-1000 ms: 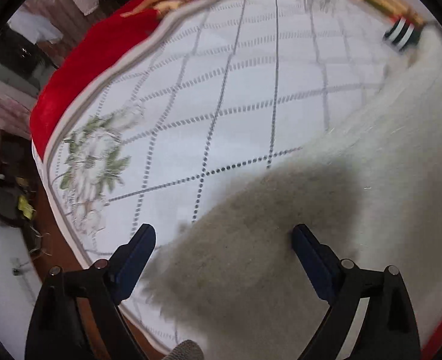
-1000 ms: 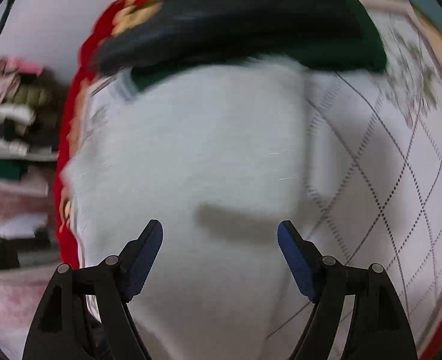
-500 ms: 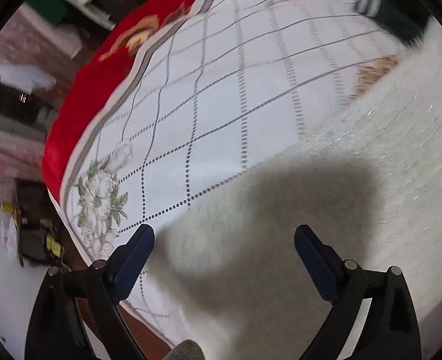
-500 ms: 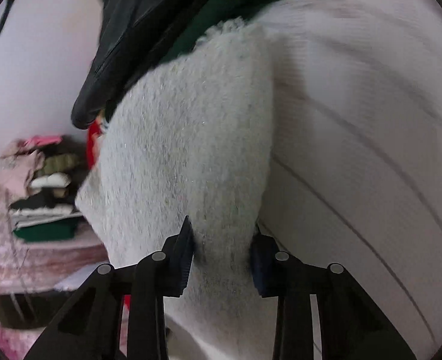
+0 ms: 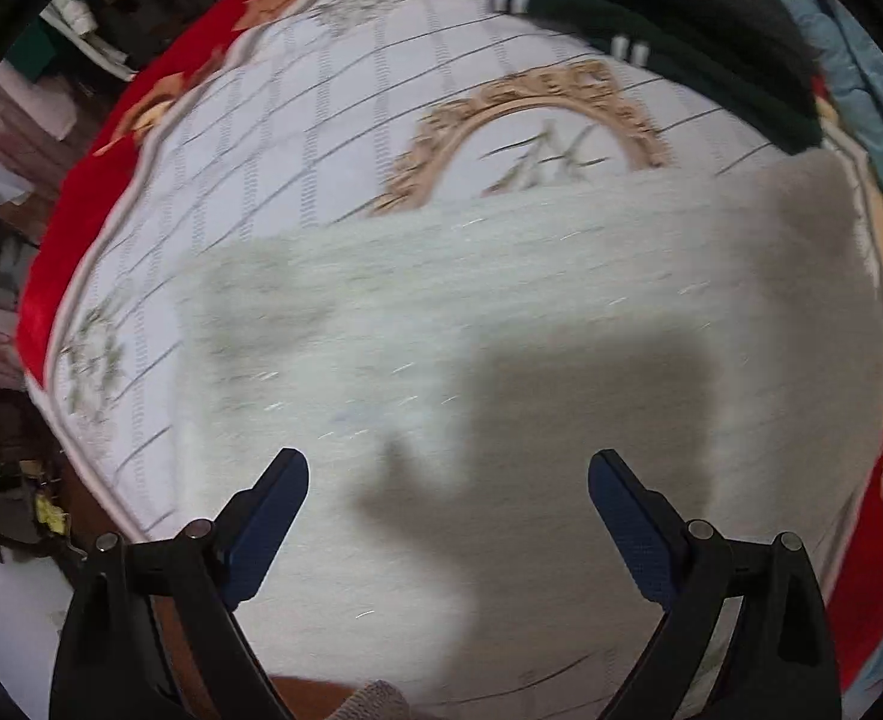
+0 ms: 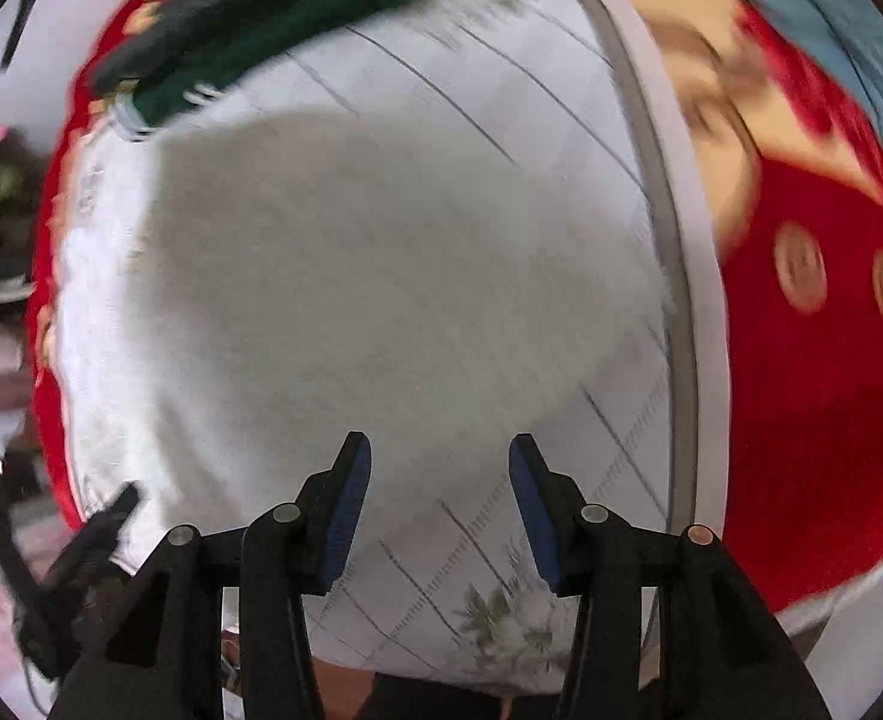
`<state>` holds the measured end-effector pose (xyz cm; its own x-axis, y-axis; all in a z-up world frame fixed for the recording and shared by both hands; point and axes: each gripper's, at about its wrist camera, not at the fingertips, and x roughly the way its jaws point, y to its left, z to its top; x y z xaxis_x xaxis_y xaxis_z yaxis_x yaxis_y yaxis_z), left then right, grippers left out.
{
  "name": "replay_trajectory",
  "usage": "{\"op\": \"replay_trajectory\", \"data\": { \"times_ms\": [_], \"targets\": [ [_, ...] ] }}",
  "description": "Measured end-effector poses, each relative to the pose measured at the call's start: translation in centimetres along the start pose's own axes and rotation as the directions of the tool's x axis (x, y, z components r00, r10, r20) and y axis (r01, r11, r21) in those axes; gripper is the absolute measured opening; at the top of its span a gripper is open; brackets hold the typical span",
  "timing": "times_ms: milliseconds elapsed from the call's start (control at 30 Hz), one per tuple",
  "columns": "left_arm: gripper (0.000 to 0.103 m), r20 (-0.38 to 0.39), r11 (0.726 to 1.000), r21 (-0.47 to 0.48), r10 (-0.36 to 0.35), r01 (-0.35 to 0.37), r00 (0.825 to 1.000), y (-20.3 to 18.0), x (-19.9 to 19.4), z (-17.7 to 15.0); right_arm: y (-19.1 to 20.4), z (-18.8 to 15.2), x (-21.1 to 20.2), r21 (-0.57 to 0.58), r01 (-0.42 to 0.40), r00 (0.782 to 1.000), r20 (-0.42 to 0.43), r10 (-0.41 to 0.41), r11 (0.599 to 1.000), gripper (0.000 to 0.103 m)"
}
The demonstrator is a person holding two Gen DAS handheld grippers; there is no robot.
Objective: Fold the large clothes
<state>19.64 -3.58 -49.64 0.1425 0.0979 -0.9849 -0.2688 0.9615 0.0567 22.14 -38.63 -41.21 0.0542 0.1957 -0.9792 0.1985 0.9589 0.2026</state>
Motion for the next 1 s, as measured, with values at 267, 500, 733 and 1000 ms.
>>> {"op": "replay_trajectory", "data": {
  "times_ms": [267,500,733,1000],
  "targets": [
    [0.097,-0.027,0.998,0.009,0.063,-0.063,0.998,-3.4,7.3,6.4,10.9,11.3,7.8,-0.25,-0.003,0.999,-0.039,-0.007,0.968,0.049],
    [0.103,-0.06,0.999,-0.027,0.032,-0.034,0.998,-1.8,9.9,8.0,12.8,15.7,14.8,-0.293,0.105,0.976,-0.153,-0.155,0.95,0.048],
    [0.103,-0.016,0.994,-0.102,0.028,-0.03,0.999,2.1,4.2,5.7,15.2,14.3,7.7,-0.321,-0.03,0.978,-0.205,-0.038,0.947,0.048],
    [0.103,-0.129,0.984,-0.154,0.067,-0.086,0.989,3.3,6.9,1.5,18.0,10.8,17.2,-0.471,0.088,0.914,-0.313,-0.259,0.878,0.046]
  ]
}}
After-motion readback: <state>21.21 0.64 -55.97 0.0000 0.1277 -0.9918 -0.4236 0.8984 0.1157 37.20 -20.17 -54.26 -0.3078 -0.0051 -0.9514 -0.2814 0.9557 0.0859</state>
